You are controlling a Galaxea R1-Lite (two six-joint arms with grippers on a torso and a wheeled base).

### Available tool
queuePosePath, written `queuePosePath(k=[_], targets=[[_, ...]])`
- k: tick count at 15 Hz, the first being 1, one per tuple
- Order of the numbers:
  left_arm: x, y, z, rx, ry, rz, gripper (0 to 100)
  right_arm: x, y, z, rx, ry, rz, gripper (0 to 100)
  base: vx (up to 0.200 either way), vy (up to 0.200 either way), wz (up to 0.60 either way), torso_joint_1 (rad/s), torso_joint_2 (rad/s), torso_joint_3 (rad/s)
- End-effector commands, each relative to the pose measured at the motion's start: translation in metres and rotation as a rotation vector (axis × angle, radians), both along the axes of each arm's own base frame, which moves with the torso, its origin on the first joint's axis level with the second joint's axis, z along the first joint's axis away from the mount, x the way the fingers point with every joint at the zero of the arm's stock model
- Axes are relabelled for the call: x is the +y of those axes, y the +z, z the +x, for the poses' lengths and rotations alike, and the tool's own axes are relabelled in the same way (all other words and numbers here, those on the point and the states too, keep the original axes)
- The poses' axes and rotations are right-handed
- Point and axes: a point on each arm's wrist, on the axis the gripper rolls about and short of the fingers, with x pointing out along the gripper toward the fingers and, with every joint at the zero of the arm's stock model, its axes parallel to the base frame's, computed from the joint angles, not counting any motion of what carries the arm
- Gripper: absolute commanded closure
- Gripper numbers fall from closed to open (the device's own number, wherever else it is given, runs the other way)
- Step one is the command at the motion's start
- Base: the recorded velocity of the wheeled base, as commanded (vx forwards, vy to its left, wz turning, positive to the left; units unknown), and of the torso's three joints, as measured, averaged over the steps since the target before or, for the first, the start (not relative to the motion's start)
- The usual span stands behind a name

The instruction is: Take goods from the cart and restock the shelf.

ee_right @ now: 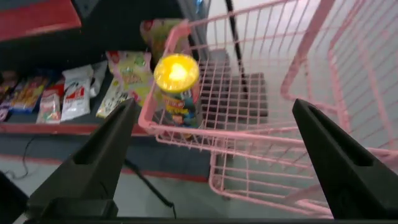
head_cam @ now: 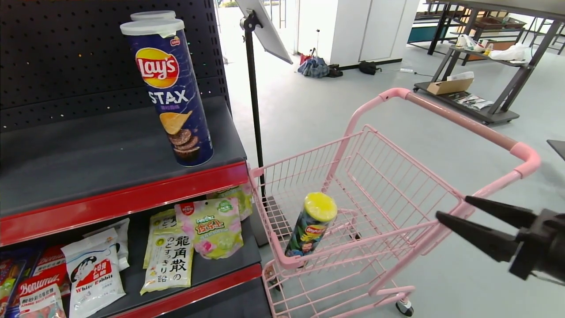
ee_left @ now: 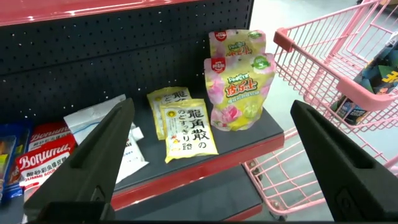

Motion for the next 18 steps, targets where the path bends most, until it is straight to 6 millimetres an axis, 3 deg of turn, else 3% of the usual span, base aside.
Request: queuePosePath(k=[1,3,12,18], targets=[[0.0,0.0,0.0,0.001,0.0,0.0,0,0.032,-0.059,0.042,0.231,0.127,-0.073,0,0.0,0.0,0.0,0.0,0.0,0.0],[0.0,0.0,0.0,0.001,0.0,0.002,0,0.039,-0.061,0.056,0.224,0.163,-0.062,0,0.0,0.0,0.0,0.0,0.0,0.0],[0.0,0.0,0.0,0.001,0.0,0.002,0,0.068,-0.083,0.066,0.249,0.279,-0.073,0,0.0,0.0,0.0,0.0,0.0,0.0],[0.0,0.0,0.0,-0.001,0.0,0.003,0,0.094,-0.097,0.112,0.215,0.275,-0.066,0,0.0,0.0,0.0,0.0,0.0,0.0]])
